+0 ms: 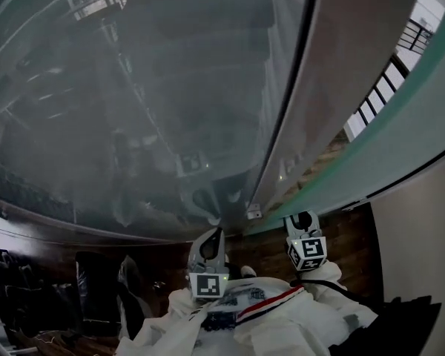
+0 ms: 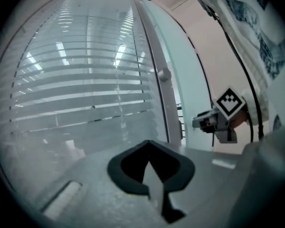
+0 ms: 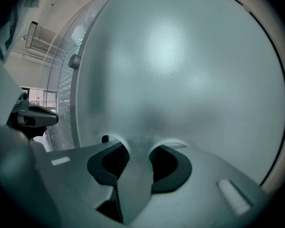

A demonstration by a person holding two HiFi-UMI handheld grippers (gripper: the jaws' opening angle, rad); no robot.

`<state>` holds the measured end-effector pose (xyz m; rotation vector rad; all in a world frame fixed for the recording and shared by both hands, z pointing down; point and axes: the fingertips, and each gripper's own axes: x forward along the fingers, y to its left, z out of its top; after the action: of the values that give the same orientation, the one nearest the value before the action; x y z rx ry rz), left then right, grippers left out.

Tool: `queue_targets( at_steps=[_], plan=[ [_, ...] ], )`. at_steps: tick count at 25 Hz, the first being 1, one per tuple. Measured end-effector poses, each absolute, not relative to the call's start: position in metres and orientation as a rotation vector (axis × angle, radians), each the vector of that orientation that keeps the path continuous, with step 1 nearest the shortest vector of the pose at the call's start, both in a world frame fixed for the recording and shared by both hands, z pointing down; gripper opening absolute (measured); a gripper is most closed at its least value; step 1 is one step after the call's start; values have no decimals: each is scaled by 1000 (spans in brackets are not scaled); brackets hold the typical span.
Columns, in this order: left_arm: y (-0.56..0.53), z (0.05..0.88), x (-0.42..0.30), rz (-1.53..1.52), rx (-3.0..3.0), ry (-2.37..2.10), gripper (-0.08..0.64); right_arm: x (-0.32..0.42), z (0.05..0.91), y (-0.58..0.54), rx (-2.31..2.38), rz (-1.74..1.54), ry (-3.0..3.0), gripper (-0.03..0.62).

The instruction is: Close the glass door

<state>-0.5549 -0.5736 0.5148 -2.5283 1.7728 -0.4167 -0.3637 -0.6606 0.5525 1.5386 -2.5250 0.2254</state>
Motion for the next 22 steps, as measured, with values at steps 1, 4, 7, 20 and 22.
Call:
queue_targets(
  at_steps=[1, 4, 7, 20, 22],
  plan=[
    [-579, 513, -555, -421, -2539, 1748, 2, -362, 552, -665, 1545, 229, -2520, 129],
    [-588, 508, -555, -409, -2562, 1682, 2, -361, 550, -674, 1565, 231, -2502, 129],
    [-586, 508, -554, -426, -2599, 1633, 2, -362, 550, -678, 1580, 224, -2489, 129],
    [-589, 503, -552, -419, -2642, 1587, 2, -364, 544, -698, 1592, 237, -2478, 129],
    [-589, 502, -552, -439, -2637, 1585, 2, -365, 538, -702, 1616, 254, -2465, 129]
  ],
)
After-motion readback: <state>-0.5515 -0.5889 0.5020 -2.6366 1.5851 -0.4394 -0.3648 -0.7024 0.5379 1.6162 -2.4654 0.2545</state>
